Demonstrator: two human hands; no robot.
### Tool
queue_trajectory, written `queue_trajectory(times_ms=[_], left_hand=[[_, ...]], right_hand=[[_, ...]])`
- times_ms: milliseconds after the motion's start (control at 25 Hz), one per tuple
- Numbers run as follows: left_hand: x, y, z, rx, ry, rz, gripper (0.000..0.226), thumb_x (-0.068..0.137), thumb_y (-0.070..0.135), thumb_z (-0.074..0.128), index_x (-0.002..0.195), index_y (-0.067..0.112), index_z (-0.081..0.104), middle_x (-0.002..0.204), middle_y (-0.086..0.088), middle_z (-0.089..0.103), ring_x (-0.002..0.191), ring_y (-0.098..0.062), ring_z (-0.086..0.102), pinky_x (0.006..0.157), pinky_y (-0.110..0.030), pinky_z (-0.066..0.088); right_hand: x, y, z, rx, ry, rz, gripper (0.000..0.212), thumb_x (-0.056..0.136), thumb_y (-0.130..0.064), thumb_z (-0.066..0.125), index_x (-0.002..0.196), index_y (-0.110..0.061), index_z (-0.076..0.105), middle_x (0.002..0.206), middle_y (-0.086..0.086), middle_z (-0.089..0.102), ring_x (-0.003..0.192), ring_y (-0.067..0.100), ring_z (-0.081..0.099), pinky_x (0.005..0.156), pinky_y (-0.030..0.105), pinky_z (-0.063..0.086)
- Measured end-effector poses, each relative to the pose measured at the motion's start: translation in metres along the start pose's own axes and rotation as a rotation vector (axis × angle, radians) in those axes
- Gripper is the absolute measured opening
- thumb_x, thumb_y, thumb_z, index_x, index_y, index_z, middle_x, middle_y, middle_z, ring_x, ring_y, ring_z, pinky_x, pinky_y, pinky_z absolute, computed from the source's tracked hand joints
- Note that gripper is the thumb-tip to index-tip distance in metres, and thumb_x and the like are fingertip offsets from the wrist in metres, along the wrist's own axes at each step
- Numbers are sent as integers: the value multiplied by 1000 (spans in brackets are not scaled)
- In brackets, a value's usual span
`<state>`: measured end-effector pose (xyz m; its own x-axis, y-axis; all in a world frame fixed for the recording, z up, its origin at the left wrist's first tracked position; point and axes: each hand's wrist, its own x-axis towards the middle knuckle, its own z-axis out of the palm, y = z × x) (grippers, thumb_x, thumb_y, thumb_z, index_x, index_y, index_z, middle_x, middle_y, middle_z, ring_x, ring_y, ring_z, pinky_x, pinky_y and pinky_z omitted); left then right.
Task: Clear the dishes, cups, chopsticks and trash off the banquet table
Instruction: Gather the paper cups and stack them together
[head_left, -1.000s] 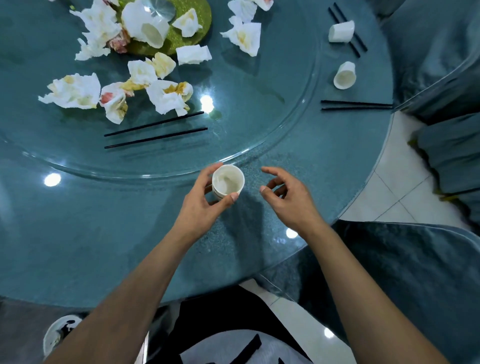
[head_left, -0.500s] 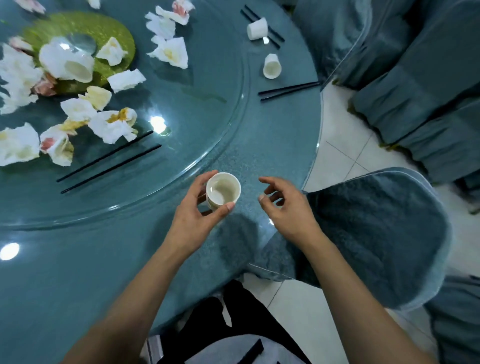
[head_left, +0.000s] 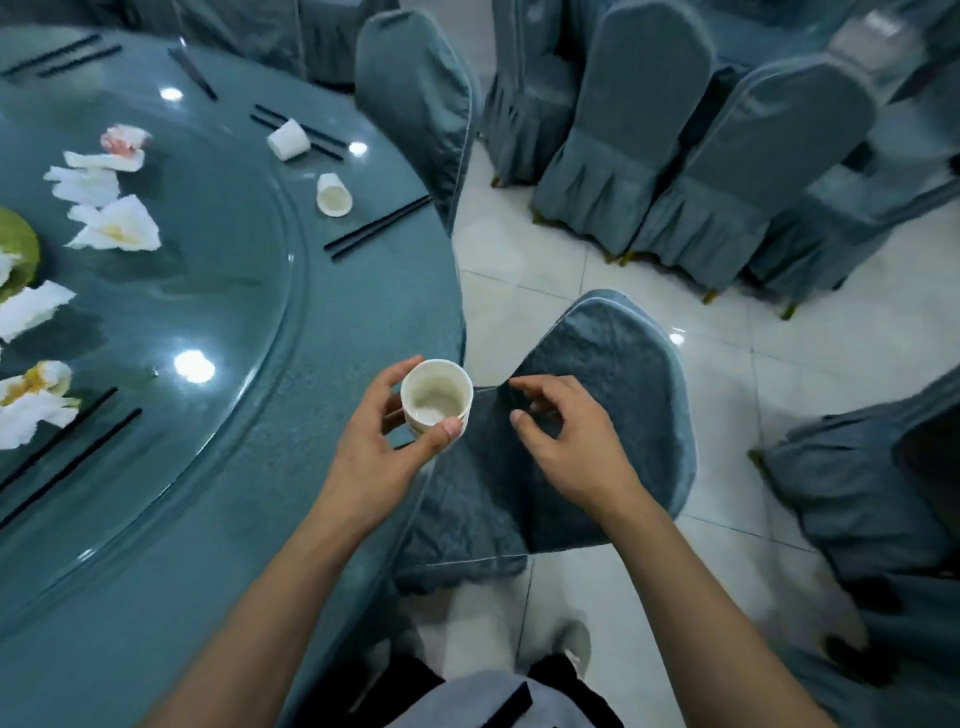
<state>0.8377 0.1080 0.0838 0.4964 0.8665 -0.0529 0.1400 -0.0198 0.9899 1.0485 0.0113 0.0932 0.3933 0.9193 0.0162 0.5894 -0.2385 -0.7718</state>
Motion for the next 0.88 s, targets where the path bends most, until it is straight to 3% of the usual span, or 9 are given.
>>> queue_trajectory(times_ms=[160,360,560,880], left_hand=[[11,29,75,-10,-56,41,65,75,47,86,131,47,53,121,13,69,115,-8,65,100,-29,49],[14,59,164,-46,-33,66,69,68,55,82,131,46,54,122,8,69,113,-11,66,91,-19,53],[16,82,250,-37,-19,64,71,71,51,84,134,45,53,123,10,69,114,-11,66,97,-37,54],[44,100,337,8,-59,25,66,77,46,84,134,48,51,124,9,67,116,-11,65,101,-43,53]], right_hand=[[-11,39,-65,-9,43,30,33,95,-36,66,128,-40,61,113,-30,51,107,-8,54,92,8,41],[-19,90,-147,-9,80,28,33,95,-38,65,127,-42,59,118,-23,54,106,-10,54,89,12,44],[-27,143,-221,23,99,23,32,95,-37,65,127,-42,60,116,-24,56,107,-8,55,85,9,42],[-11,202,-280,101,126,49,30,93,-32,67,120,-44,62,112,-22,58,105,-5,58,82,10,42]])
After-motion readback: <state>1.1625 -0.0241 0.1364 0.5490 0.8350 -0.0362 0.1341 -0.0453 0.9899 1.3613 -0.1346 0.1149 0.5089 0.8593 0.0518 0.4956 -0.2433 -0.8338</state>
